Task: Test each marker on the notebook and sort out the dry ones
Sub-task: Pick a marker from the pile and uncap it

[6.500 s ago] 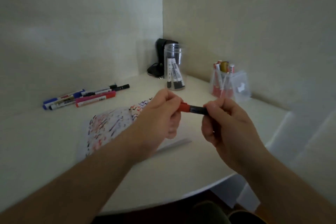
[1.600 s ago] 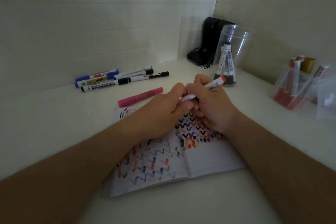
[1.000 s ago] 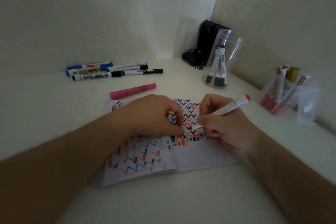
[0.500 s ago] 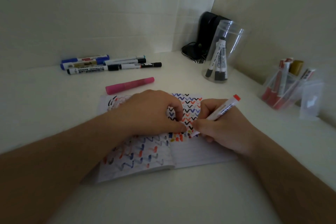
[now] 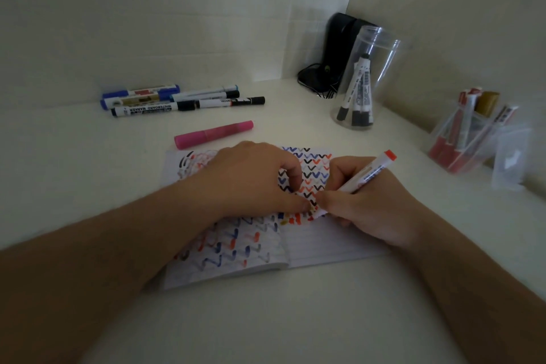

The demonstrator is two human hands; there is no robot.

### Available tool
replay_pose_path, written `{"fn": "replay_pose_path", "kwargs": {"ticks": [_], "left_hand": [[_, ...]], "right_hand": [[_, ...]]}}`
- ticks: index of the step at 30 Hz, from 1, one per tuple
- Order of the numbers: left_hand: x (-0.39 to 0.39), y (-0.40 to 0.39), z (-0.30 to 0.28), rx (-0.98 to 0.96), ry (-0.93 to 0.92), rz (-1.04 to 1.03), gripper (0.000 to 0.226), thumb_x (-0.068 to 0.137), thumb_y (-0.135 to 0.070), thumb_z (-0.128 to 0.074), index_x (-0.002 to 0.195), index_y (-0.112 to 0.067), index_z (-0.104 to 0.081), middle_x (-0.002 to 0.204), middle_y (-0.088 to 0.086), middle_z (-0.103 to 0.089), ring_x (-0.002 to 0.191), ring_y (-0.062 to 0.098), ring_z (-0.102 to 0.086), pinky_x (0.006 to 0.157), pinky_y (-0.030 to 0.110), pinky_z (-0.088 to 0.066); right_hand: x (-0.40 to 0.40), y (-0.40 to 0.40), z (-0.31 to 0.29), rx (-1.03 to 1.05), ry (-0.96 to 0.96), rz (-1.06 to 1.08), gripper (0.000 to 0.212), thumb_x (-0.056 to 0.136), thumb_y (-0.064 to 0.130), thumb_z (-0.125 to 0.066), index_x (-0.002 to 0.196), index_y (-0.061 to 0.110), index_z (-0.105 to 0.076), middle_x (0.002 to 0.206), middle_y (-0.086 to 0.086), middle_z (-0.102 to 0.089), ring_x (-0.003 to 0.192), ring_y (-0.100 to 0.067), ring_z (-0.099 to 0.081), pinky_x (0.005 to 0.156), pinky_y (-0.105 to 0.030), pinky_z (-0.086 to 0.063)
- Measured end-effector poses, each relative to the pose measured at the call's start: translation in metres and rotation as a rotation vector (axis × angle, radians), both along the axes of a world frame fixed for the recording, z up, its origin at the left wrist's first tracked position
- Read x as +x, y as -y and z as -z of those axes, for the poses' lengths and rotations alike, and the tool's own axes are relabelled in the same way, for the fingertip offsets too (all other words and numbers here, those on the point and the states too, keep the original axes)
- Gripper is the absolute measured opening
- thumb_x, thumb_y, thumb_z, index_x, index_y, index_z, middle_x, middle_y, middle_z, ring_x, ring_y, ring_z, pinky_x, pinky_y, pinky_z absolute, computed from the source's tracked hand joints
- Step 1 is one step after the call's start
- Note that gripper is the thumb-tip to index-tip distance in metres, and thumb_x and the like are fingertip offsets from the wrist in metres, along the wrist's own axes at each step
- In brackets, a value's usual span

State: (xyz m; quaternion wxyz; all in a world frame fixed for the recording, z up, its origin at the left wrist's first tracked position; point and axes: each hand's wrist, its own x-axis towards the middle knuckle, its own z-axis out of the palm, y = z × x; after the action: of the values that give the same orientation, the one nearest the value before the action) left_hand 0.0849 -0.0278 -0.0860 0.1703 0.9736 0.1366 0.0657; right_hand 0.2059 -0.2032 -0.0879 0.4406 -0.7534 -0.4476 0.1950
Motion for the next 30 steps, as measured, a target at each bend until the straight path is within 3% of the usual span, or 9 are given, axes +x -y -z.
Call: {"fn": "replay_pose_path", "kwargs": {"ticks": [6,14,17,19,20,22,24,30], "left_hand": [[0.0,0.0,-0.001,-0.011,-0.004,0.005,0.038,0.071,-0.077,-0.071,0.092,-0.046,-0.066,0.084,-0.023,-0.051,0.079,-0.001,-0.05,0.068,0.029,-0.041],[-0.001,0.0,0.0,-0.01,-0.007,0.014,0.037,0.072,-0.078,-0.069,0.092,-0.048,-0.065,0.085,-0.021,-0.054,0.081,0.0,-0.051,0.067,0.03,-0.041],[-0.002,0.0,-0.001,-0.007,-0.016,0.026,0.035,0.075,-0.078,-0.066,0.094,-0.049,-0.063,0.086,-0.021,-0.053,0.082,0.001,-0.051,0.066,0.03,-0.039],[-0.001,0.0,0.0,0.002,-0.025,0.038,0.022,0.088,-0.066,-0.061,0.103,-0.05,-0.059,0.088,-0.02,-0.051,0.086,0.006,-0.051,0.069,0.032,-0.039],[0.0,-0.001,0.0,-0.01,-0.024,0.046,0.015,0.096,-0.053,-0.057,0.111,-0.051,-0.055,0.092,-0.019,-0.051,0.09,0.008,-0.051,0.072,0.034,-0.04],[0.0,-0.003,0.001,-0.089,-0.009,0.062,0.031,0.104,-0.023,-0.049,0.127,-0.043,-0.044,0.1,-0.015,-0.052,0.094,0.006,-0.051,0.076,0.031,-0.044],[-0.001,-0.004,-0.001,-0.161,0.032,0.083,0.041,0.104,-0.008,-0.046,0.13,-0.038,-0.038,0.105,-0.018,-0.057,0.095,0.003,-0.057,0.077,0.024,-0.05],[-0.003,-0.002,-0.008,-0.32,0.23,0.145,0.011,0.107,-0.022,-0.049,0.113,-0.03,-0.045,0.106,-0.023,-0.07,0.091,-0.003,-0.066,0.075,0.019,-0.056]], "right_hand": [[0.0,-0.001,0.001,0.004,0.019,0.006,0.031,0.079,-0.001,-0.076,0.067,-0.005,-0.048,0.053,-0.007,-0.052,0.048,-0.014,-0.045,0.046,-0.025,-0.034],[0.001,0.0,0.002,0.017,-0.005,-0.018,0.03,0.078,0.0,-0.078,0.068,-0.007,-0.051,0.061,-0.023,-0.057,0.049,-0.018,-0.048,0.049,-0.031,-0.037],[0.004,-0.001,0.004,0.028,-0.008,0.01,0.029,0.079,0.0,-0.077,0.069,-0.006,-0.051,0.056,-0.014,-0.057,0.048,-0.017,-0.048,0.049,-0.029,-0.037],[0.003,-0.001,0.005,0.026,-0.028,-0.005,0.033,0.077,0.002,-0.079,0.065,-0.002,-0.049,0.054,-0.009,-0.056,0.048,-0.016,-0.047,0.049,-0.028,-0.037],[0.003,-0.002,0.005,0.043,-0.071,-0.015,0.033,0.076,0.004,-0.078,0.062,0.001,-0.048,0.053,-0.008,-0.055,0.047,-0.016,-0.046,0.049,-0.027,-0.037],[0.004,-0.004,0.003,0.144,-0.218,-0.016,0.028,0.074,0.008,-0.074,0.058,0.012,-0.051,0.049,-0.004,-0.052,0.042,-0.014,-0.04,0.045,-0.023,-0.033],[0.009,-0.004,0.001,0.291,-0.396,-0.002,0.025,0.077,0.006,-0.073,0.063,0.015,-0.055,0.048,-0.002,-0.047,0.04,-0.014,-0.032,0.043,-0.021,-0.027],[0.017,0.0,-0.006,0.487,-0.803,-0.047,0.01,0.084,0.01,-0.068,0.084,0.016,-0.06,0.066,-0.002,-0.05,0.049,-0.013,-0.037,0.046,-0.025,-0.02]]}}
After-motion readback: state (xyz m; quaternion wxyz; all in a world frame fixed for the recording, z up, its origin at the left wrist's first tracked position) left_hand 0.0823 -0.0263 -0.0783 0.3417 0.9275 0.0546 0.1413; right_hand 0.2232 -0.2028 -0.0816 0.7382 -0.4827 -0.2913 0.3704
